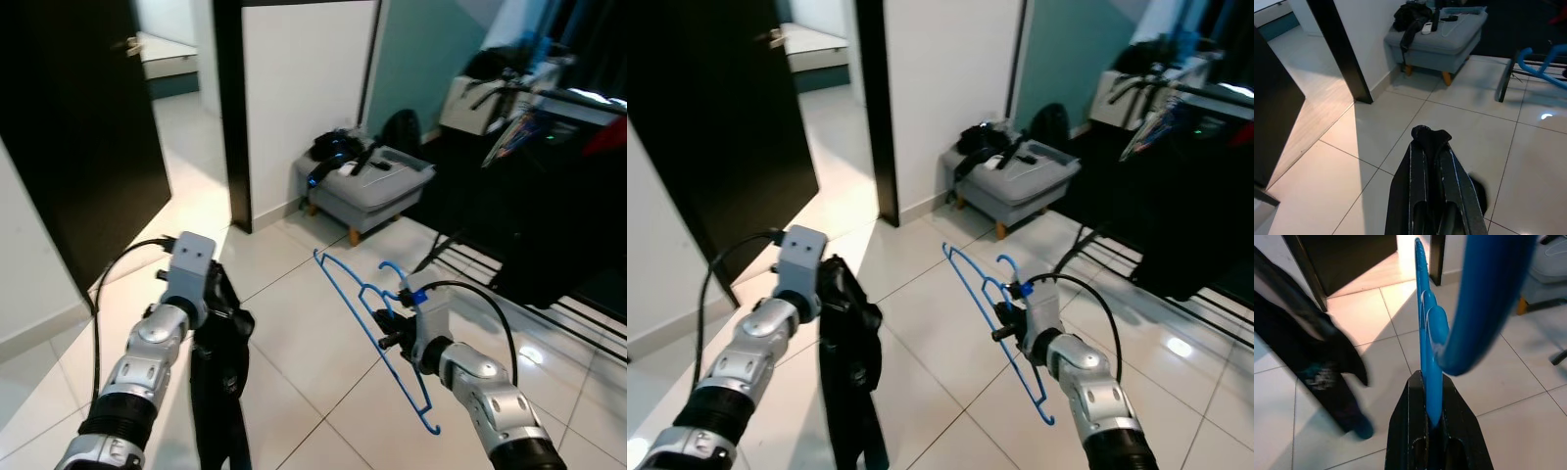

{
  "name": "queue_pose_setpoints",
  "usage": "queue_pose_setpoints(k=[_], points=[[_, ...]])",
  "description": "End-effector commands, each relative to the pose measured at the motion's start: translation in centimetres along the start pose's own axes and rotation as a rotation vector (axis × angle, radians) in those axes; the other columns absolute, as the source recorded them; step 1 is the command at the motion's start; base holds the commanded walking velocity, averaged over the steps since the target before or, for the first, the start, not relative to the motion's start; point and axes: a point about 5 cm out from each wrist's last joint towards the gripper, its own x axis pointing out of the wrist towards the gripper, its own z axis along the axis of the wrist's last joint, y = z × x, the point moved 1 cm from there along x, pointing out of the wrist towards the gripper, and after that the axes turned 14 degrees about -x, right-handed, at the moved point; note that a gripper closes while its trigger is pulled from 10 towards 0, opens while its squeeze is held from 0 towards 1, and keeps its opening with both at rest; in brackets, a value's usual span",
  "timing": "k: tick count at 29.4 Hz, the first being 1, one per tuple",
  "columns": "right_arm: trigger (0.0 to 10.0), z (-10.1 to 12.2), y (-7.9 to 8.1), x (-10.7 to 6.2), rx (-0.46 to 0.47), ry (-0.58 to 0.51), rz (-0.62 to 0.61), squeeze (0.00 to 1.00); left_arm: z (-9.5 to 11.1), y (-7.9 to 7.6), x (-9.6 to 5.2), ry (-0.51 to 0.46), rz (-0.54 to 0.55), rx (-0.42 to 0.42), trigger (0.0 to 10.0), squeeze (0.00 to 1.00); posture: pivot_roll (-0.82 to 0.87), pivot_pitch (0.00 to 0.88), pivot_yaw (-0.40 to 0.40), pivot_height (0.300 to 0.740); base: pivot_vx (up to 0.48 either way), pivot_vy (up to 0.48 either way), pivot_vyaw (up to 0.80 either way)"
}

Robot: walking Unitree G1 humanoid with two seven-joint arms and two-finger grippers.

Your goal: Hang hanger

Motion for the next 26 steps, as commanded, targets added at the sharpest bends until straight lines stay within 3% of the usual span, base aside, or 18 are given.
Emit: queue_pose_setpoints(k=[1, 3, 5, 6, 7, 8, 9, 11, 13, 14, 17, 21, 26], points=[[10.0, 0.8, 0.6, -0.1, -0.010, -0.058, 0.053, 0.00, 0.2, -0.1, -0.2, -0.009, -0.055, 0.011, 10.0, 0.00, -0.05, 0.000, 0.014, 0.740, 0.000, 0.000, 0.00], [10.0, 0.8, 0.6, -0.1, -0.010, -0.058, 0.053, 0.00, 0.2, -0.1, -0.2, -0.009, -0.055, 0.011, 10.0, 0.00, -0.05, 0.000, 0.014, 0.740, 0.000, 0.000, 0.00], [10.0, 1.6, 1.0, -1.5, -0.084, -0.097, 0.209, 0.00, 2.7, -1.1, 0.3, -0.068, -0.186, 0.139, 10.0, 0.00, -0.04, 0.000, 0.013, 0.740, 0.000, 0.000, 0.00], [10.0, 1.6, 1.0, -1.5, -0.084, -0.097, 0.209, 0.00, 2.7, -1.1, 0.3, -0.068, -0.186, 0.139, 10.0, 0.00, -0.04, 0.000, 0.013, 0.740, 0.000, 0.000, 0.00], [10.0, 2.4, 0.7, -2.7, -0.116, -0.124, 0.287, 0.00, 4.5, -1.6, 0.6, -0.111, -0.251, 0.234, 10.0, 0.00, -0.04, 0.000, 0.021, 0.740, 0.000, 0.000, 0.00], [10.0, 2.4, 0.7, -2.7, -0.116, -0.124, 0.287, 0.00, 4.5, -1.6, 0.6, -0.111, -0.251, 0.234, 10.0, 0.00, -0.04, 0.000, 0.021, 0.740, 0.000, 0.000, 0.00], [10.0, 2.9, 0.5, -3.5, -0.136, -0.140, 0.337, 0.00, 5.6, -1.9, 0.8, -0.138, -0.290, 0.296, 10.0, 0.00, -0.04, 0.000, 0.021, 0.740, 0.000, 0.000, 0.00], [10.0, 2.9, 0.5, -3.5, -0.136, -0.140, 0.337, 0.00, 5.6, -1.9, 0.8, -0.138, -0.290, 0.296, 10.0, 0.00, -0.04, 0.000, 0.021, 0.740, 0.000, 0.000, 0.00], [10.0, 4.6, -0.4, -6.4, -0.216, -0.150, 0.462, 0.00, 9.4, -3.0, 1.3, -0.231, -0.381, 0.462, 10.0, 0.00, -0.07, 0.000, 0.042, 0.740, 0.000, 0.000, 0.00], [10.0, 4.6, -0.4, -6.4, -0.216, -0.150, 0.462, 0.00, 9.4, -3.0, 1.3, -0.231, -0.381, 0.462, 10.0, 0.00, -0.07, 0.000, 0.042, 0.740, 0.000, 0.000, 0.00], [10.0, 6.2, -0.5, -8.4, -0.300, -0.144, 0.556, 0.00, 12.2, -5.0, 1.4, -0.321, -0.472, 0.561, 10.0, 0.00, -0.08, 0.000, 0.051, 0.740, 0.000, 0.000, 0.00], [10.0, 7.5, -0.4, -8.5, -0.354, -0.169, 0.544, 0.00, 12.8, -6.5, 1.1, -0.349, -0.536, 0.593, 10.0, 0.00, -0.08, 0.000, 0.057, 0.740, 0.000, 0.000, 0.00], [10.0, 8.6, -0.7, -8.0, -0.374, -0.199, 0.497, 0.00, 12.4, -7.0, 1.1, -0.336, -0.561, 0.629, 10.0, 0.00, -0.08, 0.000, 0.057, 0.740, 0.000, 0.000, 0.00]])
